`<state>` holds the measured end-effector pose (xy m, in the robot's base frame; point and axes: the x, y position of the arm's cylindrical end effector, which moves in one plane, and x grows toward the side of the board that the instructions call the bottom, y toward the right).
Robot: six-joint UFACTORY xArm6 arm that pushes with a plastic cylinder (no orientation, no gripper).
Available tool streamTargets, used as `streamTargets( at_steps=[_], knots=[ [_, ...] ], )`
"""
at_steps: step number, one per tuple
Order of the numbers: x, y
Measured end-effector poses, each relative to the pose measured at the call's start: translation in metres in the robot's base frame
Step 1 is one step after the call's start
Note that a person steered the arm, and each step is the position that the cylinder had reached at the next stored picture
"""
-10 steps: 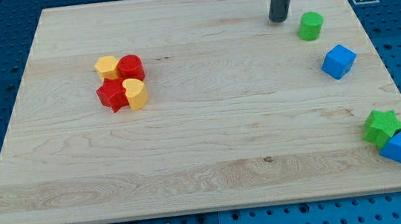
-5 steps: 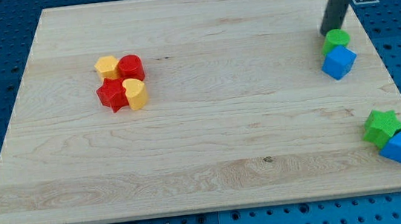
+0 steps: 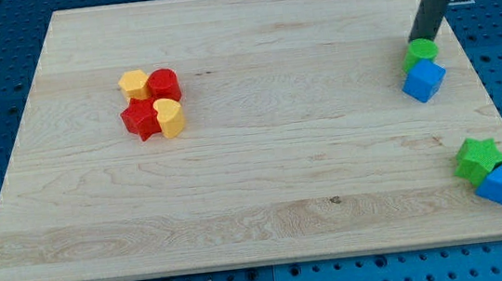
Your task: Move green circle and blue cube closer to green star
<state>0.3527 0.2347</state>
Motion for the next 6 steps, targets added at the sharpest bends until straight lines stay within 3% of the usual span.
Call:
streamTargets(
  at_steps=[4,6],
  knots=[
    [0.083,0.000],
    [0.056,-0.017]
  ],
)
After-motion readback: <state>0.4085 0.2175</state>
